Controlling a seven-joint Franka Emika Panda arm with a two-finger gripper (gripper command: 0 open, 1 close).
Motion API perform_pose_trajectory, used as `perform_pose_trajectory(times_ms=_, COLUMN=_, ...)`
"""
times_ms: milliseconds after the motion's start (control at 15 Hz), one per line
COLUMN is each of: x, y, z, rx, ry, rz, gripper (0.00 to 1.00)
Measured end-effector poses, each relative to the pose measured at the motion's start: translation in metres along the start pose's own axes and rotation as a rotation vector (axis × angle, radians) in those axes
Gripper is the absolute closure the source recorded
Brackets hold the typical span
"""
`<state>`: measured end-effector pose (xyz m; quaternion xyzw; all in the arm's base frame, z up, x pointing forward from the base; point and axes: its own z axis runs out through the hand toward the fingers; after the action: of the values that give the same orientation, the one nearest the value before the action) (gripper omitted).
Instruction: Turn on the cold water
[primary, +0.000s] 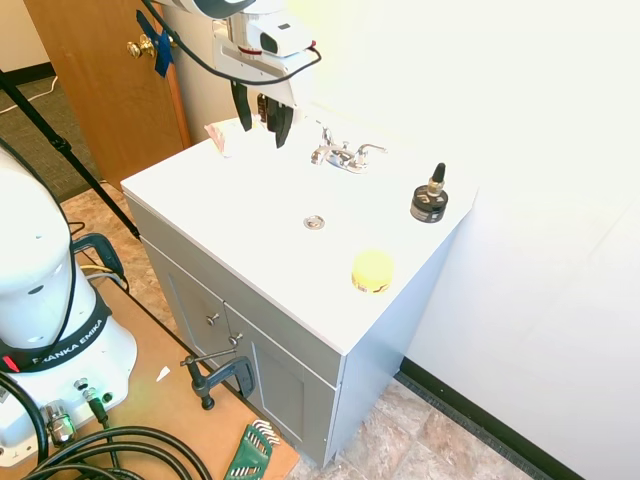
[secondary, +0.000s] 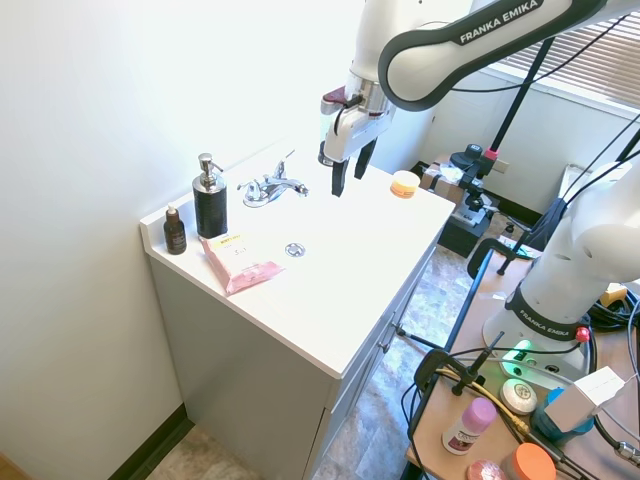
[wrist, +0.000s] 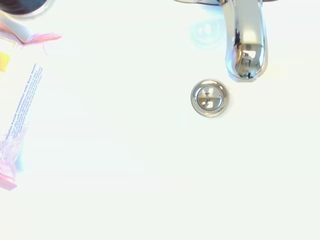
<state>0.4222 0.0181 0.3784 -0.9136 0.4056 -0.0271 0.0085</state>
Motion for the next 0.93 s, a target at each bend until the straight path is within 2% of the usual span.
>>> perform_pose_trajectory(times_ms=267, x=0.007, y=-0.001, z=0.003, rx=0.005, ry=0.022, rz=0.012, gripper=0.00)
perform_pose_trajectory(times_ms=533, x=0.048, y=-0.022, z=0.024, rx=0.028, ry=0.140, rz=0.097, gripper=0.00)
perform_pose_trajectory(times_ms=667, x=0.081, y=-0.039, z=0.037, rx=0.021, ry=0.215, rz=0.162, gripper=0.00)
perform_pose_trajectory(times_ms=933, x=0.155, y=-0.068, z=0.052, rx=0.008, ry=0.325, rz=0.260, gripper=0.00)
